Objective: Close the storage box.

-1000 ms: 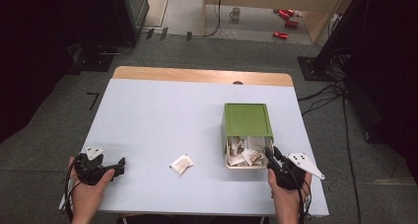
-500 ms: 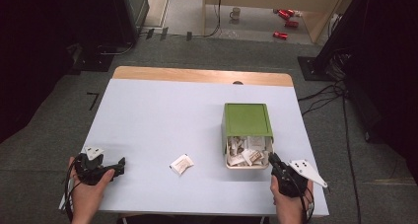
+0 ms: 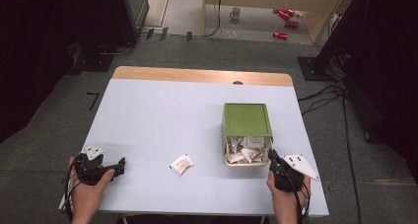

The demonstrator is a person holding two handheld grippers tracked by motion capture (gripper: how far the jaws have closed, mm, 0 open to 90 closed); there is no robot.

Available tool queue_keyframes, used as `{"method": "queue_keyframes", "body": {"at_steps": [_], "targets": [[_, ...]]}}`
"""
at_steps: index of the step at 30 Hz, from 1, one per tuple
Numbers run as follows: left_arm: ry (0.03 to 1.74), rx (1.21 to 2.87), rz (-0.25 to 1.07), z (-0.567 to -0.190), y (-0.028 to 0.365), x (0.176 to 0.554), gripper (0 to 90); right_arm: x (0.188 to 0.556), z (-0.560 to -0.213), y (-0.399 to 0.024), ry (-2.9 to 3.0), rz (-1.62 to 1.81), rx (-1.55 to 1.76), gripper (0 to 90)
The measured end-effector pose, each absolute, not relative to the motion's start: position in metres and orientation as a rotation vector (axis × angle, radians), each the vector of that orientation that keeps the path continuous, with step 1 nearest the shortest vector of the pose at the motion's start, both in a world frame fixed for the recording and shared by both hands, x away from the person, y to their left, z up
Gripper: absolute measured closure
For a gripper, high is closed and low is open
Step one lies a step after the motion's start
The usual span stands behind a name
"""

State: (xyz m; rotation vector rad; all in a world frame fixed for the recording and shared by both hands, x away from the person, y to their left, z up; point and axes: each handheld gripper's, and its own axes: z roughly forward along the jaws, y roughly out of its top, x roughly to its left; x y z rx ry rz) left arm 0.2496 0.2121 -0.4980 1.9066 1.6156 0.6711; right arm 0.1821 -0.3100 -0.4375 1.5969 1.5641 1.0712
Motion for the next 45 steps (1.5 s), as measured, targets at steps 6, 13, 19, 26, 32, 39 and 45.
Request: {"method": "queue_keyframes", "body": {"at_steps": [6, 13, 19, 26, 32, 39, 45], "targets": [[1.615, 1.908, 0.671, -0.498, 0.212, 0.25, 0.0, 0.187, -0.437, -0.309, 1.56, 1.067, 1.608, 90.0], [1.616, 1.906, 0.671, -0.498, 0.212, 0.25, 0.0, 0.19, -0.436, -0.305, 1.556, 1.065, 1.614, 90.0], [1.615, 1.907, 0.67, -0.498, 0.212, 0.25, 0.0, 0.19, -0.438, -0.307, 1.539, 1.086, 1.641, 90.0], [1.615, 1.907, 0.67, -0.498, 0.212, 0.25, 0.0, 0.187, -0.439, -0.315, 1.525, 1.18, 1.639, 81.2], [1.615, 1.907, 0.67, -0.498, 0.212, 0.25, 0.0, 0.182, -0.439, -0.319, 1.56, 1.185, 1.575, 89.9], [1.615, 1.908, 0.67, -0.498, 0.212, 0.25, 0.0, 0.183, -0.436, -0.313, 1.561, 1.123, 1.561, 90.0], [1.616, 1.907, 0.671, -0.498, 0.212, 0.25, 0.0, 0.188, -0.434, -0.309, 1.556, 1.094, 1.575, 90.0]]}}
